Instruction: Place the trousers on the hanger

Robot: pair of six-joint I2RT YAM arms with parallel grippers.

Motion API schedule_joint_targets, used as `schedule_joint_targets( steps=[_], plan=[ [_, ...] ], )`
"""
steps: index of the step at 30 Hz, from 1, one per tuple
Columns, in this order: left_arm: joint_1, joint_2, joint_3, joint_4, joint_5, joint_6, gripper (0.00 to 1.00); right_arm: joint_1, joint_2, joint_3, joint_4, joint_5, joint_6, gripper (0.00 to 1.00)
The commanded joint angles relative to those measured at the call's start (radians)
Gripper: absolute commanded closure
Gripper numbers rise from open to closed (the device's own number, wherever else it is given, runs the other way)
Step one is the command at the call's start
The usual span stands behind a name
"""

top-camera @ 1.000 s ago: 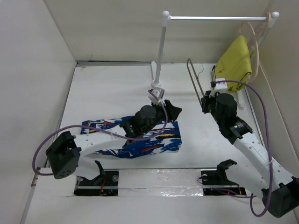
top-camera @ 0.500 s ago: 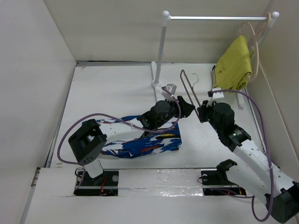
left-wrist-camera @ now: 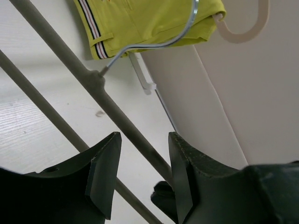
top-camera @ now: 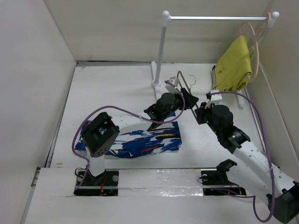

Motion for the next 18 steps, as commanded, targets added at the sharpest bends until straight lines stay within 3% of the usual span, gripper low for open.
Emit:
schedule_joint_targets(
  steps=[1,11,14,15,18],
  plan=[
    [0.012,0.014,0.055,0.037,0.037,-0.024,0.58,0.014,-0.012,-0.006,0.084,-0.007,0.012,1.00],
    [0.012,0.042,0.052,0.048,0.075,-0.060,0.68,0.060,0.017,-0.012,0.101,0.047,0.018,1.00],
    [0.012,0.031,0.038,0.052,0.078,-0.066,0.85,0.084,0.029,-0.019,0.122,0.059,0.022,1.00],
    [0.012,0.025,0.026,0.062,0.076,-0.070,1.00,0.085,0.031,-0.016,0.116,0.065,0.022,1.00],
    [0.012,-0.005,-0.019,0.077,0.079,-0.078,1.00,0.095,0.019,0.004,0.068,0.096,0.025,0.88]
  ],
)
